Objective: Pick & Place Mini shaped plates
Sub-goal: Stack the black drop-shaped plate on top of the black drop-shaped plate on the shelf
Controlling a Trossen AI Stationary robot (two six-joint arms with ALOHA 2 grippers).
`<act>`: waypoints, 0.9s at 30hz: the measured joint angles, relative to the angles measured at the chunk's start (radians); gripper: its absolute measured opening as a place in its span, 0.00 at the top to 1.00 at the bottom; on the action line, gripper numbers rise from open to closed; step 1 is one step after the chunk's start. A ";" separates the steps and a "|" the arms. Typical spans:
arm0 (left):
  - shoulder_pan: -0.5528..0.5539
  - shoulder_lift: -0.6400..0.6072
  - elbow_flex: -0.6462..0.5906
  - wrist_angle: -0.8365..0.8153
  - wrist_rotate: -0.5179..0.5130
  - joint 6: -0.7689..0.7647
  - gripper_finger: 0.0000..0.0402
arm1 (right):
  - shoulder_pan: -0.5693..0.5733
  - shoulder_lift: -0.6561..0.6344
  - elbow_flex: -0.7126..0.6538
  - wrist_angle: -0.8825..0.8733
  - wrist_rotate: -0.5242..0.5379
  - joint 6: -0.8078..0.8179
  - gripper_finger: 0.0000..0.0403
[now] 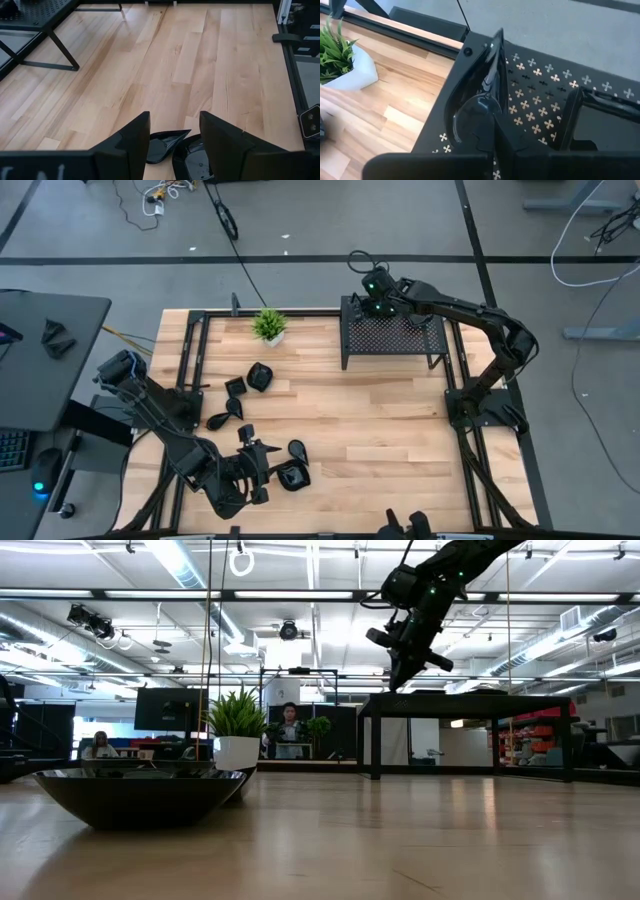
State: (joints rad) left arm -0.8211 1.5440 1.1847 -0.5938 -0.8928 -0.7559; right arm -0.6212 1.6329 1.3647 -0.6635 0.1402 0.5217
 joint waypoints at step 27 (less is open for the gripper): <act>0.000 0.000 0.000 0.000 0.000 0.002 0.56 | 0.008 0.007 0.000 0.031 0.005 -0.056 0.98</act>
State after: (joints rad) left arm -0.8212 1.5440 1.1847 -0.5941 -0.8928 -0.7544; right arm -0.6133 1.6397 1.3643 -0.6330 0.1455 0.4654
